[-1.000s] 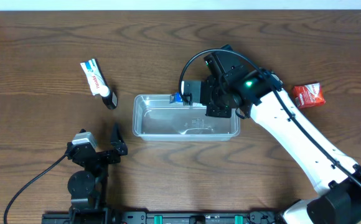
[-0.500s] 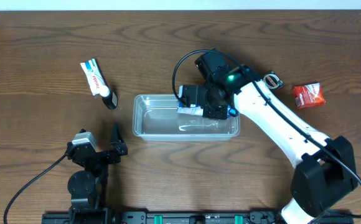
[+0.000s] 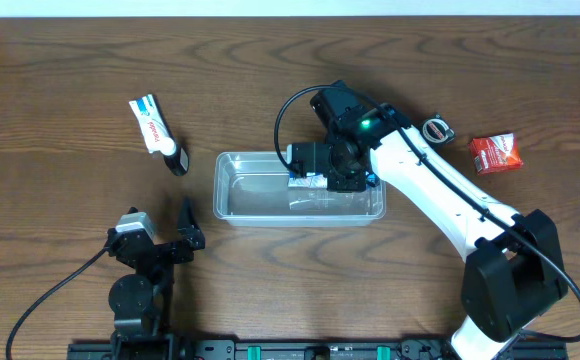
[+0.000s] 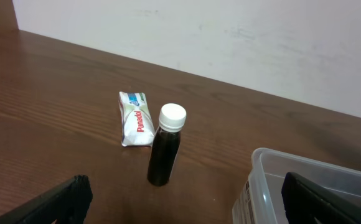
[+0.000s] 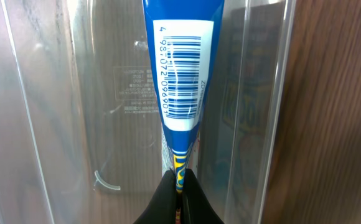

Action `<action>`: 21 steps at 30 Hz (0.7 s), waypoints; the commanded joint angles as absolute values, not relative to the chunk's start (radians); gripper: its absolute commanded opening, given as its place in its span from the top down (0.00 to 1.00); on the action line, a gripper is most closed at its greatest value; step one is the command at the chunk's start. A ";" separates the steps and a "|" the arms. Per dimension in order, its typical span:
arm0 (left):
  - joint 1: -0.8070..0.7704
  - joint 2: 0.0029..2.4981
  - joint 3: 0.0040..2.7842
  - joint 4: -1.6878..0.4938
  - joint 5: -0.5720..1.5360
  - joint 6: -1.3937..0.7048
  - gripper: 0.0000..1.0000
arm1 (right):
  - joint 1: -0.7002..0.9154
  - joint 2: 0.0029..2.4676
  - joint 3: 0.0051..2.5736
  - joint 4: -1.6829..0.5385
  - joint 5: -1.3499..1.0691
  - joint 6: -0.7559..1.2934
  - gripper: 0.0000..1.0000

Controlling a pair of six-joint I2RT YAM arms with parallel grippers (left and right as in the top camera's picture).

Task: Pack container
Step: 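Lower the Kool Fever box into the container and release it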

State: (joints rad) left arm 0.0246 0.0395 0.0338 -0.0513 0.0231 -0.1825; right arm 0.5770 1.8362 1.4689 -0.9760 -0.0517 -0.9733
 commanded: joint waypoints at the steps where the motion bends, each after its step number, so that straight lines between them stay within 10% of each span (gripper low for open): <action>1: 0.030 0.043 0.004 -0.069 0.015 -0.173 0.02 | 0.582 1.836 1.472 -0.975 -0.048 -1.047 0.99; 21: 0.030 0.043 0.004 -0.069 0.015 -0.173 0.02 | 0.582 1.836 1.472 -0.961 -0.004 -1.037 0.99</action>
State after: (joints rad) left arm 0.0246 0.0395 0.0338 -0.0513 0.0231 -0.1825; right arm 0.5770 1.8362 1.4689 -0.9630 -0.0212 -1.0386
